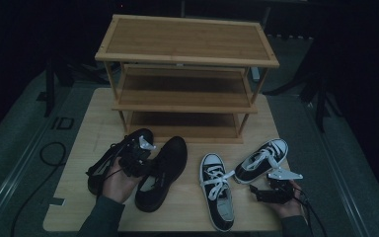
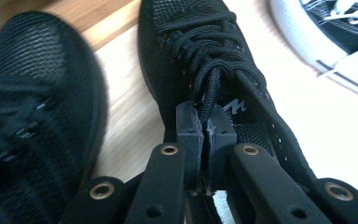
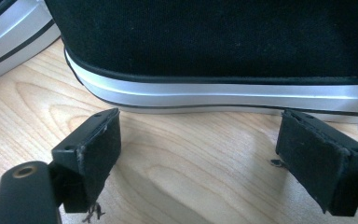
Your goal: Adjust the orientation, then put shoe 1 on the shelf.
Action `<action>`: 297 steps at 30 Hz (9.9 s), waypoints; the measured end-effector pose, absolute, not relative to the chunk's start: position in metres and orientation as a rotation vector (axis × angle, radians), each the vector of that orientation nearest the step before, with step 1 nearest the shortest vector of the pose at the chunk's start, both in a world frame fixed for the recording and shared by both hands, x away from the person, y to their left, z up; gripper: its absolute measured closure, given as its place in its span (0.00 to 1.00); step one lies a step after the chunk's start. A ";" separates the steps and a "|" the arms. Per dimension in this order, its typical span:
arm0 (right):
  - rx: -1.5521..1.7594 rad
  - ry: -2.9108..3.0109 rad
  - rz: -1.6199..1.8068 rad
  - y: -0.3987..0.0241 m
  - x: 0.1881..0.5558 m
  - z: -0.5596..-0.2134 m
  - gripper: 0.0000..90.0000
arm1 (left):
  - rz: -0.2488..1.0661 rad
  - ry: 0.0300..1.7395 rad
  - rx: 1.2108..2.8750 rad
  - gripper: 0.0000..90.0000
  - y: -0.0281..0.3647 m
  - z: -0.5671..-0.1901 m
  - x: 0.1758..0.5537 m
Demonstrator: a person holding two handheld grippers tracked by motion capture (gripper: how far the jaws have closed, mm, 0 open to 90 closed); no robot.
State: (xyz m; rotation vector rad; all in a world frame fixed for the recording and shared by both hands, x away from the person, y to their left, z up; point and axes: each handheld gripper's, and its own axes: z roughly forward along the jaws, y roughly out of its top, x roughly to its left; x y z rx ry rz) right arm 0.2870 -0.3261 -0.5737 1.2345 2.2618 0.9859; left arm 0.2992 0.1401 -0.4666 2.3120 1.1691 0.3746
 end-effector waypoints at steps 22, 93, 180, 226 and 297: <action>1.231 2.263 0.985 -0.326 0.287 -0.574 0.15 | 0.434 1.237 2.311 0.97 0.188 -0.465 0.283; 1.231 2.263 0.985 -0.326 0.287 -0.574 0.15 | 0.289 1.285 2.344 0.51 0.218 -0.482 0.306; 1.229 2.265 0.986 -0.326 0.288 -0.574 0.15 | 0.382 1.276 2.211 0.94 0.163 -0.456 0.341; 1.217 2.272 0.986 -0.327 0.289 -0.574 0.15 | 0.612 1.408 2.133 0.94 0.099 -0.479 0.404; 1.214 2.273 0.985 -0.327 0.289 -0.574 0.15 | 0.405 1.032 2.116 0.84 0.141 -0.453 0.316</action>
